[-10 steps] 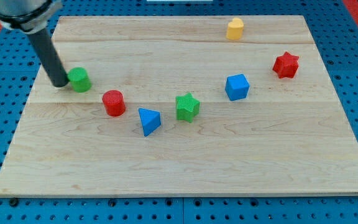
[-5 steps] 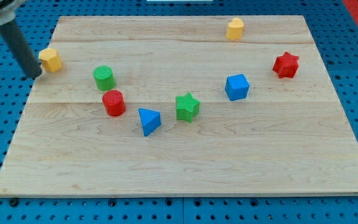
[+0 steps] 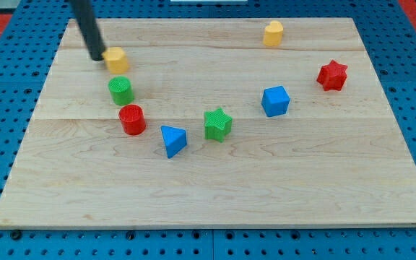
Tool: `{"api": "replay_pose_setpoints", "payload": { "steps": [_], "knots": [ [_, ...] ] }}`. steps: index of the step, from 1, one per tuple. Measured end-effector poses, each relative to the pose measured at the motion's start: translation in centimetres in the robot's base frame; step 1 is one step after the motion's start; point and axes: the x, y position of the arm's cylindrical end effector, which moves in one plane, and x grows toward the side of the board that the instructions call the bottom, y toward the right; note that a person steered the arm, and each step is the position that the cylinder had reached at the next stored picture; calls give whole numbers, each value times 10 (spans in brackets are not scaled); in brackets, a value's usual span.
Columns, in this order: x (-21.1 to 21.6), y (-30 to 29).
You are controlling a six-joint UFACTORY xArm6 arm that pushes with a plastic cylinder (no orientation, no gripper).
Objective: Place the yellow blocks above the green circle
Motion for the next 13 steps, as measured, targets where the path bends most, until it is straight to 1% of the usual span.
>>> {"api": "replay_pose_setpoints", "payload": {
  "steps": [1,2,3,4,5,7,8,9,10,11,12,13],
  "knots": [
    [0,-1],
    [-37,34],
    [-39,126],
    [-11,123],
    [4,84],
    [-1,70],
    [-1,50],
    [-1,52],
    [-1,149],
    [-3,282],
    [-34,342],
    [-61,325]
  ]
}}
